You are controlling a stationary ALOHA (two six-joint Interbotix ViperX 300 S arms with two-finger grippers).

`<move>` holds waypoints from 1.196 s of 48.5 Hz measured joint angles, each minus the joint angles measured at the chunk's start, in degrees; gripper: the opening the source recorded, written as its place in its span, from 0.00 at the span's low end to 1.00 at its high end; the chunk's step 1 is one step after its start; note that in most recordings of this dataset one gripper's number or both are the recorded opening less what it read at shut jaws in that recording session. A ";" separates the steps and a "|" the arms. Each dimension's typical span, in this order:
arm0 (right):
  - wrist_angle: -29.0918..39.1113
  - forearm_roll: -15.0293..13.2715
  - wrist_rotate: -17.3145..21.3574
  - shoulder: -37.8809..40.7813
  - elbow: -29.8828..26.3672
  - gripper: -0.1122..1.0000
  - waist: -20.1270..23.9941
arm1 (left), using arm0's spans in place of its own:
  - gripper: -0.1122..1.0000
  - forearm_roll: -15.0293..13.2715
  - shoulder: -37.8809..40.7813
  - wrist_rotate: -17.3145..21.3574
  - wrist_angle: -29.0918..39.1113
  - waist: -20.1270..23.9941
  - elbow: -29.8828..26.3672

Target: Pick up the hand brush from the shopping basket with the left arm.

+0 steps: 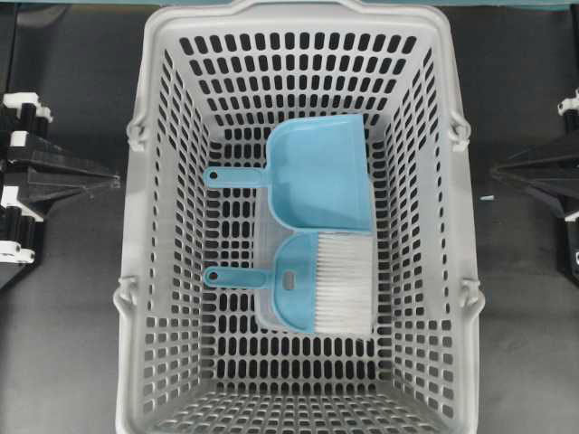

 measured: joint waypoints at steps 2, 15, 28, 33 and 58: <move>0.09 0.00 0.00 0.00 0.00 0.11 0.00 | 0.14 0.18 0.09 -0.18 0.26 -0.09 -0.09; 11.69 0.53 0.44 0.00 -2.37 0.10 -0.53 | 0.10 2.11 2.90 -1.76 20.04 -1.41 -12.39; 24.61 0.62 0.18 -0.18 -5.19 0.10 -0.88 | 0.10 2.11 11.69 -1.76 41.84 -6.68 -26.28; 26.46 0.62 0.18 -0.62 -5.36 0.10 -1.67 | 0.10 2.11 16.70 -1.76 49.83 -6.94 -31.82; 26.89 0.62 0.09 -2.81 -5.45 0.83 -3.52 | 0.10 2.11 37.35 -2.02 68.91 -8.09 -49.92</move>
